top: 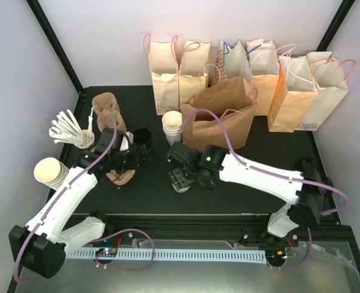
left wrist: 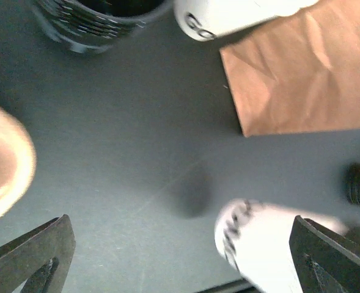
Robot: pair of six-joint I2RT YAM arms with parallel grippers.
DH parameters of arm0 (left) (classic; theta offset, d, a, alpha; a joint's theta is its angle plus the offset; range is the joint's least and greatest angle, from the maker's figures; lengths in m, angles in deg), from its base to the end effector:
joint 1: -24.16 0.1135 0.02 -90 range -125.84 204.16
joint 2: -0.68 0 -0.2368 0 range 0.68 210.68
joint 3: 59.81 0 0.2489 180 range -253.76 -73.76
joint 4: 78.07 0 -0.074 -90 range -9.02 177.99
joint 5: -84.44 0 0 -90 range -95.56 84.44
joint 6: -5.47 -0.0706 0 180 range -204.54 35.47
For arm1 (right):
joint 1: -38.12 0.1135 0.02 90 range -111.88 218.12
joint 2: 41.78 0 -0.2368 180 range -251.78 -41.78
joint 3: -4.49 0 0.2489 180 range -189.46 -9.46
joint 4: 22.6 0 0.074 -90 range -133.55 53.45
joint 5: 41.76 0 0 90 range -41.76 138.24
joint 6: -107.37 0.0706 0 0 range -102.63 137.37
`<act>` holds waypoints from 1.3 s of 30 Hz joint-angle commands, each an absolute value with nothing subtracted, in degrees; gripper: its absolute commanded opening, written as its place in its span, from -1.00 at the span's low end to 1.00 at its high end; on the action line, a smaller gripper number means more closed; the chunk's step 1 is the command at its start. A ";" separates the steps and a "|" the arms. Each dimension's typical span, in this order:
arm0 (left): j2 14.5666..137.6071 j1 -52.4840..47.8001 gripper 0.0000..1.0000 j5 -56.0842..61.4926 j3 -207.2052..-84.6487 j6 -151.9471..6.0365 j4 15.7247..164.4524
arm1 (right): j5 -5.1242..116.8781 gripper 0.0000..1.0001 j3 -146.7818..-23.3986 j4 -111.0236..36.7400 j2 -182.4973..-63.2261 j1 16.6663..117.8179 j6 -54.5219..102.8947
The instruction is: Pack the takeout coffee
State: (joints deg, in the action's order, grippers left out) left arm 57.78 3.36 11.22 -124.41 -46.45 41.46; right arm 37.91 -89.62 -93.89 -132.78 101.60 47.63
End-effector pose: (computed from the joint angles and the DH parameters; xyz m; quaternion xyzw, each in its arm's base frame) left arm 0.2016 -0.0984 0.2318 -0.0951 0.9344 -0.2749 0.2056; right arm 0.1569 0.2860 0.2306 -0.2632 0.9420 0.0771 0.1934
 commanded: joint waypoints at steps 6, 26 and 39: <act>60.11 12.38 0.98 24.27 -124.78 -45.49 47.24 | 34.41 0.34 -105.88 -92.85 -120.53 107.33 40.32; 79.49 -7.73 0.98 12.26 -157.07 -46.64 46.78 | 0.50 0.04 -115.26 -91.38 -108.74 94.19 28.48; 105.75 -13.58 0.97 -0.26 -192.62 -42.96 18.84 | 2.04 0.03 -105.88 -88.45 -101.19 91.89 31.51</act>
State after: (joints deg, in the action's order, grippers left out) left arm 99.49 -12.35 5.82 -183.32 -44.59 34.12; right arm 3.33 -106.21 -90.59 -101.99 92.18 29.88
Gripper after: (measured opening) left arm 0.988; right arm 0.737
